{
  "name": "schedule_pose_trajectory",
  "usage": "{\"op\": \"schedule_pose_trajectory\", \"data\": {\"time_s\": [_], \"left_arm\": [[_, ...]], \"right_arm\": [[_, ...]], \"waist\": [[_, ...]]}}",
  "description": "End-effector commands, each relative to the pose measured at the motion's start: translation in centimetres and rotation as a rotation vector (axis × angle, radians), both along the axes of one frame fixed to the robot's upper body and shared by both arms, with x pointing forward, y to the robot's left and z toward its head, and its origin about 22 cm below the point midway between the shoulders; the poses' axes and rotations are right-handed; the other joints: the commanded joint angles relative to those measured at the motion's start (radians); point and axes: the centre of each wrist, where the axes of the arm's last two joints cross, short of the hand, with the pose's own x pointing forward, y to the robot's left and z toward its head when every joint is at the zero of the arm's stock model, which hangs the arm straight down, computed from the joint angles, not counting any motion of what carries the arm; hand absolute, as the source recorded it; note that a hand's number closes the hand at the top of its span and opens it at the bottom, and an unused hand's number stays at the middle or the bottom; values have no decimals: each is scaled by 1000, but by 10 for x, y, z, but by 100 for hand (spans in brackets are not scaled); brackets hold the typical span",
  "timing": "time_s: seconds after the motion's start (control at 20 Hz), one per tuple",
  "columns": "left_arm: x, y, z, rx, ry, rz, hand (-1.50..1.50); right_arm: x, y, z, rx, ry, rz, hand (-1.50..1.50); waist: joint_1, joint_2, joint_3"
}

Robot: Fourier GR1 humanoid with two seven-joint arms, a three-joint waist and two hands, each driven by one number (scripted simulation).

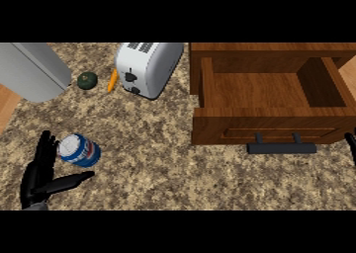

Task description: Pick up the can, place it into the drawer and close the drawer

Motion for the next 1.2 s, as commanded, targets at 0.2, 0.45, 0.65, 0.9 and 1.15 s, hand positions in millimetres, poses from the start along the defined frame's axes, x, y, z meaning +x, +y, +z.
{"op": "schedule_pose_trajectory", "data": {"time_s": [0.2,0.45,0.65,0.9,1.15], "left_arm": [[16,9,-11,5,-4,3,-150],[31,-16,-5,-6,-6,-20,-150],[29,-39,-11,-26,-8,-25,-150],[50,-21,12,-14,4,-51,-150],[69,-34,13,-28,-30,-76,-150]], "right_arm": [[1,0,12,4,10,-18,-150],[10,15,1,-5,-1,-4,-150],[6,-25,5,12,-7,-4,-150],[-11,17,4,7,2,5,-150],[-24,9,19,3,-5,13,-150]], "waist": [[-2,1,0],[0,0,0],[1,0,0],[1,-1,0],[-4,0,0]]}}
